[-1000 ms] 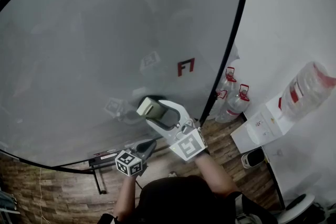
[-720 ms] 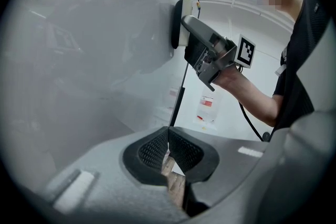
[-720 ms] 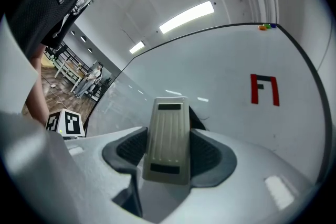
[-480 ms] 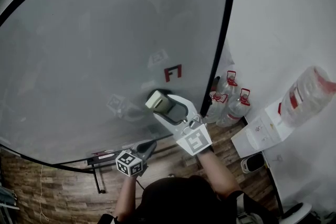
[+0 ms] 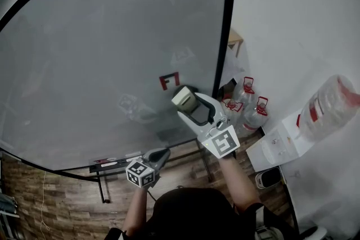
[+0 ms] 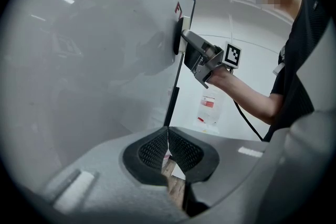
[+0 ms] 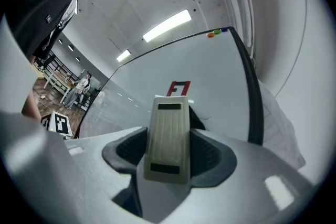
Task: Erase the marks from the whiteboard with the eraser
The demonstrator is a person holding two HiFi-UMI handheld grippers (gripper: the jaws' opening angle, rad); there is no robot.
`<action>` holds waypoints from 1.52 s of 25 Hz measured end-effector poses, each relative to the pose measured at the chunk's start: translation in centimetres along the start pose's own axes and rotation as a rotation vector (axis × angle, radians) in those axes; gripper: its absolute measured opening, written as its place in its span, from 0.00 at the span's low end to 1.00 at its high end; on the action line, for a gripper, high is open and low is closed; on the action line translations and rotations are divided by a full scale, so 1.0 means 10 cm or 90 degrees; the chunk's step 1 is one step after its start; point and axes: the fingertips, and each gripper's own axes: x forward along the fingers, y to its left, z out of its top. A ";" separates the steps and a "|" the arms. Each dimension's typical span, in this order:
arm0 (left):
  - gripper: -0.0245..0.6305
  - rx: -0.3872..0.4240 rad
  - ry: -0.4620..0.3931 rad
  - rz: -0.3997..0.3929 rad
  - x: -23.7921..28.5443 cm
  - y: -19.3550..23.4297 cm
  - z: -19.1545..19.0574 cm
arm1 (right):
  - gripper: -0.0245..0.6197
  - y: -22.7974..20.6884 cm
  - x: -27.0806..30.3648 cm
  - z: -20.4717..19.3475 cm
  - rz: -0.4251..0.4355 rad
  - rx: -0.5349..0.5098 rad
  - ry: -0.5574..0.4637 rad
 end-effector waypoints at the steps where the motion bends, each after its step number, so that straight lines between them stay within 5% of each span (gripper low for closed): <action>1: 0.06 -0.002 -0.002 0.002 0.02 -0.01 0.00 | 0.43 -0.03 -0.03 0.00 -0.004 0.004 -0.002; 23: 0.06 -0.015 0.007 0.036 -0.04 -0.07 -0.12 | 0.43 -0.34 -0.26 -0.21 -0.079 0.065 0.019; 33: 0.06 -0.029 0.004 0.041 -0.08 -0.11 -0.15 | 0.43 0.21 0.04 -0.16 0.045 0.013 0.040; 38: 0.06 -0.032 0.000 0.053 -0.12 -0.15 -0.17 | 0.43 0.41 0.06 -0.26 0.092 0.061 0.036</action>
